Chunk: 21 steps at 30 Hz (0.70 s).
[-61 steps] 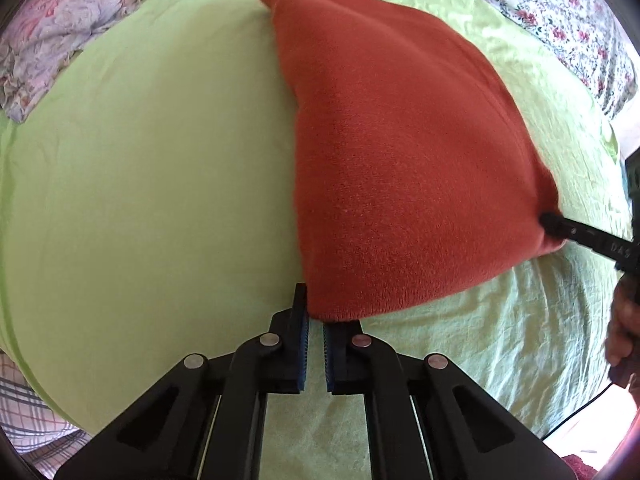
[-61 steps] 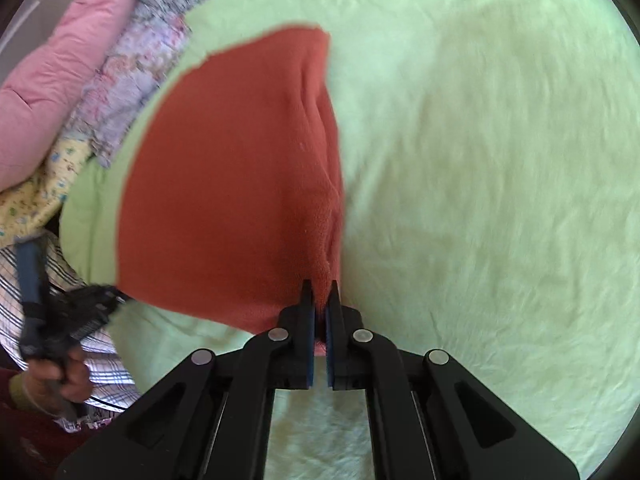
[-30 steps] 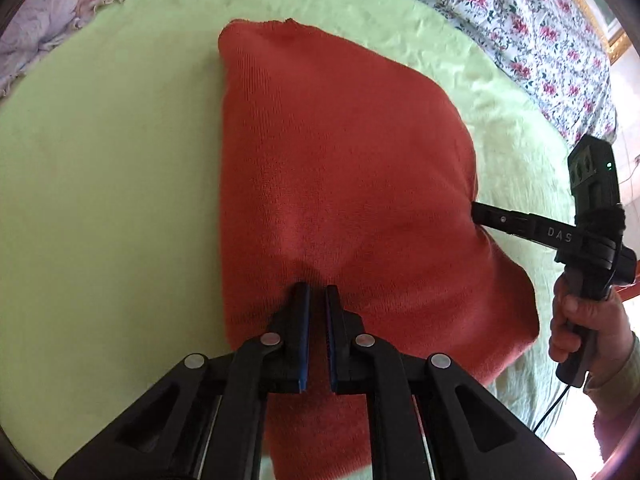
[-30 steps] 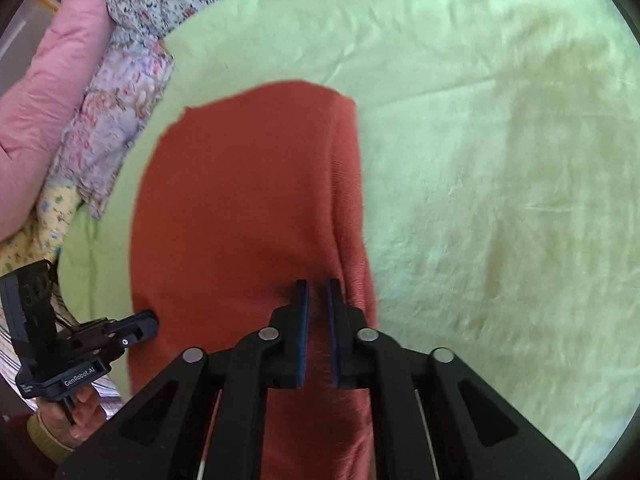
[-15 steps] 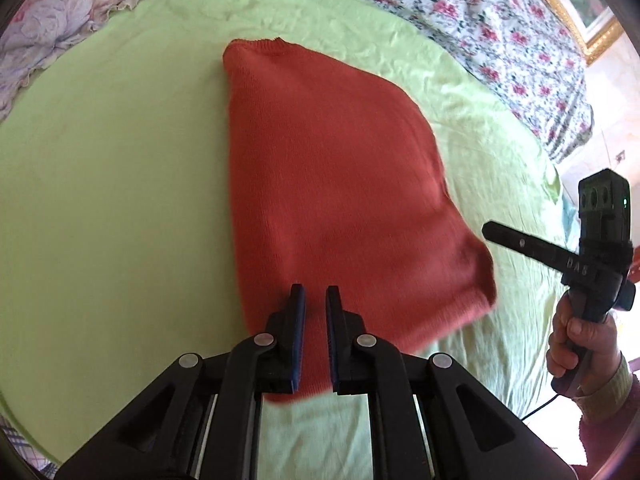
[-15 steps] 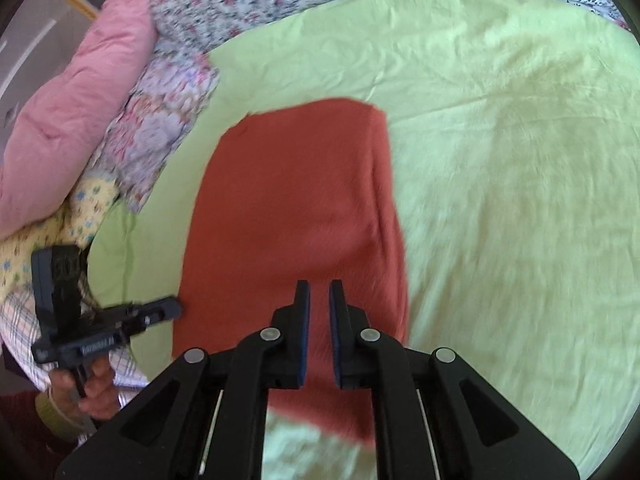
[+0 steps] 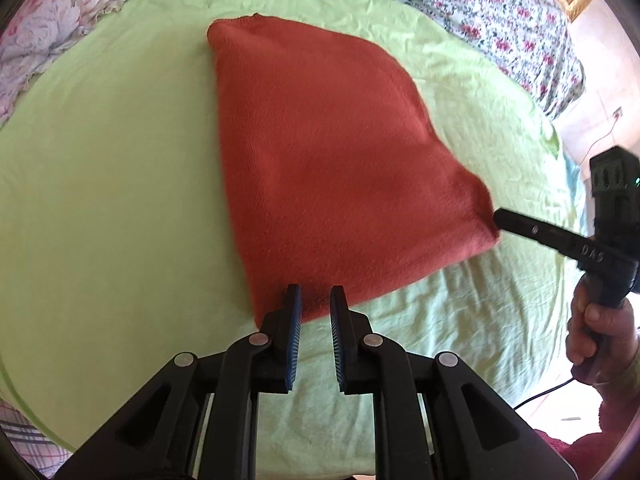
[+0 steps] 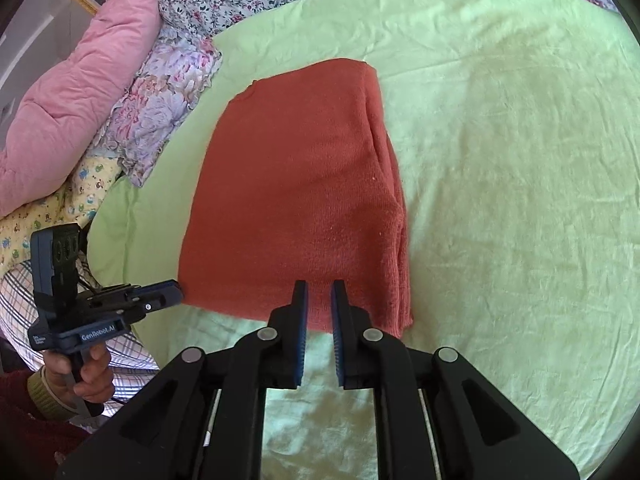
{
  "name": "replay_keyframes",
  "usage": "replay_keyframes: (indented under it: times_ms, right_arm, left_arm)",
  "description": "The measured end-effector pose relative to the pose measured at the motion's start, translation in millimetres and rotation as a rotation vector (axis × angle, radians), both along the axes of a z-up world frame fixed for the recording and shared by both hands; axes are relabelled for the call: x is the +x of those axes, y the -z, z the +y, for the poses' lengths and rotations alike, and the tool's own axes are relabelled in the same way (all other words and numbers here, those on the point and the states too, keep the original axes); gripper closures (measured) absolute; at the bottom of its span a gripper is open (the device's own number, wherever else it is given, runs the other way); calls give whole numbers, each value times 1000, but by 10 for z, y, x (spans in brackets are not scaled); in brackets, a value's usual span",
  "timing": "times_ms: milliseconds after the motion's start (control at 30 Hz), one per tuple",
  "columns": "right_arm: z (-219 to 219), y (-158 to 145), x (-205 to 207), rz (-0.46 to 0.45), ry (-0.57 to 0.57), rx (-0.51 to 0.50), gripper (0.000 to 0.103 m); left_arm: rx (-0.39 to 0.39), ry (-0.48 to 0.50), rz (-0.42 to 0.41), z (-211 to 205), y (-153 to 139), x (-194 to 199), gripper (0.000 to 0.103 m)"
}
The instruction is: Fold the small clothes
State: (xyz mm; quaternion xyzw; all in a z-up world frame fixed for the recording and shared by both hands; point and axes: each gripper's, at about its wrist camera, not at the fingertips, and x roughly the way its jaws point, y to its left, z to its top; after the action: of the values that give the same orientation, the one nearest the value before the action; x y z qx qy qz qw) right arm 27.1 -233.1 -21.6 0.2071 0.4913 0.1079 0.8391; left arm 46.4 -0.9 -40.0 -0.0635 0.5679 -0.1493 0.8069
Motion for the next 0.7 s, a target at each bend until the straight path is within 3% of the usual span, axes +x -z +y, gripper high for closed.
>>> replay_keyframes:
  times_ms: [100, 200, 267, 467, 600, 700]
  right_arm:
    - [-14, 90, 30, 15, 15, -12, 85]
    - [-76, 349, 9, 85, 49, -27, 81]
    - [-132, 475, -43, 99, 75, 25, 81]
    - [-40, 207, -255, 27, 104, 17, 79]
    - [23, -1, -385, -24, 118, 4, 67]
    - [94, -100, -485, -56, 125, -17, 65]
  left_arm:
    - [12, 13, 10, 4, 56, 7, 87]
    - [44, 27, 15, -23, 158, -5, 87]
    - [65, 35, 25, -47, 216, -30, 87]
    - [53, 49, -22, -11, 57, -204, 81]
    - [68, 38, -87, 67, -128, -339, 65]
    - [110, 23, -145, 124, -264, -451, 53]
